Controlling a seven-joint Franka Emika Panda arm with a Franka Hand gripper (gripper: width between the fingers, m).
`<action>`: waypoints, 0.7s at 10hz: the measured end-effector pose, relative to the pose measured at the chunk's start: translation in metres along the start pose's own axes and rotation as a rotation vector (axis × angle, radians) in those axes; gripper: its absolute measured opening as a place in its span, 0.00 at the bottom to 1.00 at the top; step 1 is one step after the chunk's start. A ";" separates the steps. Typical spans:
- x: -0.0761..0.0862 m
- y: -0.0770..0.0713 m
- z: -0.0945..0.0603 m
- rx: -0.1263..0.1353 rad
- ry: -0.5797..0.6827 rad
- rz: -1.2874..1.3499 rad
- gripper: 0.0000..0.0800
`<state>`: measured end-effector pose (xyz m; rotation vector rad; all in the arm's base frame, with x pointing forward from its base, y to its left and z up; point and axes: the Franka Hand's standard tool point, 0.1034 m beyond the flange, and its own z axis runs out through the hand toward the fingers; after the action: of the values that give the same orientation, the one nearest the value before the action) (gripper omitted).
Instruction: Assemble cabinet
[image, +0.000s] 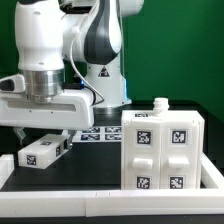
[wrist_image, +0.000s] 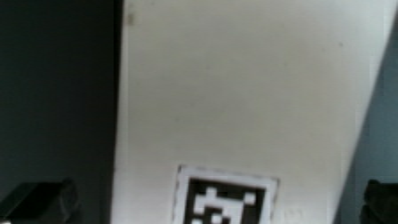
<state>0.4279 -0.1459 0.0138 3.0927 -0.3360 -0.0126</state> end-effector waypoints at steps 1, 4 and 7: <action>-0.001 0.001 0.004 -0.004 0.001 -0.008 1.00; 0.000 0.000 0.006 -0.009 0.012 -0.019 0.88; 0.001 -0.004 0.006 -0.009 0.013 -0.028 0.70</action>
Offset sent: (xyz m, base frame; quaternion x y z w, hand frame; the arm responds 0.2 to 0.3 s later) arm 0.0017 0.0043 -0.0042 0.0026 -0.0004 0.0026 1.0000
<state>0.4298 -0.1425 0.0078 3.0868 -0.2911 0.0048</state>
